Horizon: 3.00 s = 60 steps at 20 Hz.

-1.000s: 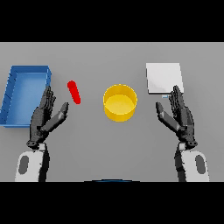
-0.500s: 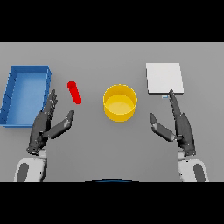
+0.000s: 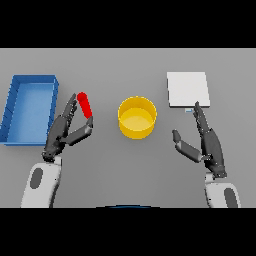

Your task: Pick up the red beaker and tilt it to pour out 1 green nut into yellow bowl. Pick up the yellow bowl and place it on the metallic measuring scale.

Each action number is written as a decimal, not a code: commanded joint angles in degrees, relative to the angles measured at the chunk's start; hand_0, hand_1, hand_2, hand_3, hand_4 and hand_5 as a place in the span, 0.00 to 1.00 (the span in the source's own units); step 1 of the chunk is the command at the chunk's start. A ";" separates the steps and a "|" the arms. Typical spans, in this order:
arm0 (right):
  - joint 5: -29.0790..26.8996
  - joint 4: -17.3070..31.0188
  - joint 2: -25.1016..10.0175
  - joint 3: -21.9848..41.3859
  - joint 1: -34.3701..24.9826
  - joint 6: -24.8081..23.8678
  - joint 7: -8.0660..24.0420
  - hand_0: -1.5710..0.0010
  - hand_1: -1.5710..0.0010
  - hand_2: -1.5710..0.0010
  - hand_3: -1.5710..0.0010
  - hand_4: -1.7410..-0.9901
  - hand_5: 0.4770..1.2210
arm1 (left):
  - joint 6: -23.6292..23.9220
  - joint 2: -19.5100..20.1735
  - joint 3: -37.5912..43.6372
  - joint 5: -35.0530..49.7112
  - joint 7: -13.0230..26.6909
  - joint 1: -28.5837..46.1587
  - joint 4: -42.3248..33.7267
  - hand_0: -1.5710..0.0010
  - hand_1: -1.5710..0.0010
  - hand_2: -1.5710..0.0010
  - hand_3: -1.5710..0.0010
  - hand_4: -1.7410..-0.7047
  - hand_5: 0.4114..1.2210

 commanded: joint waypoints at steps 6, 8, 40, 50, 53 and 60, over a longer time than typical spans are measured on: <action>-0.82 -0.98 0.09 -0.56 -0.32 -0.18 2.35 1.00 1.00 1.00 1.00 0.54 0.28 | 1.03 0.27 3.52 0.06 -1.76 -7.23 11.86 1.00 1.00 1.00 1.00 0.38 0.38; -0.94 -0.51 0.17 -0.48 -0.10 0.06 1.91 1.00 1.00 1.00 1.00 0.53 0.28 | 1.20 0.13 4.29 0.16 -1.97 -9.43 14.93 1.00 1.00 1.00 1.00 0.39 0.38; -0.11 0.82 -0.35 -0.73 -1.93 -0.21 -0.16 1.00 1.00 1.00 1.00 0.65 0.26 | 9.51 -2.43 7.71 0.06 -13.85 -24.07 30.28 0.03 0.03 0.03 0.03 0.05 0.85; 2.69 -0.03 0.10 0.55 -1.13 -1.56 0.56 1.00 1.00 1.00 1.00 0.66 0.29 | 5.18 6.52 -6.65 -11.53 -1.54 -28.44 21.32 0.01 0.01 0.01 0.01 0.01 0.87; 2.74 -0.36 0.02 0.66 -0.48 -1.40 1.63 1.00 1.00 1.00 1.00 0.66 0.31 | 4.35 7.81 -8.15 -12.04 -0.93 -29.11 21.47 0.01 0.01 0.01 0.01 0.01 0.87; 2.08 -0.94 -0.17 0.73 -0.33 -0.54 1.30 1.00 1.00 1.00 1.00 0.63 0.33 | 2.01 13.41 -22.76 -28.64 0.33 -38.85 27.76 0.00 0.00 0.00 0.00 0.00 0.91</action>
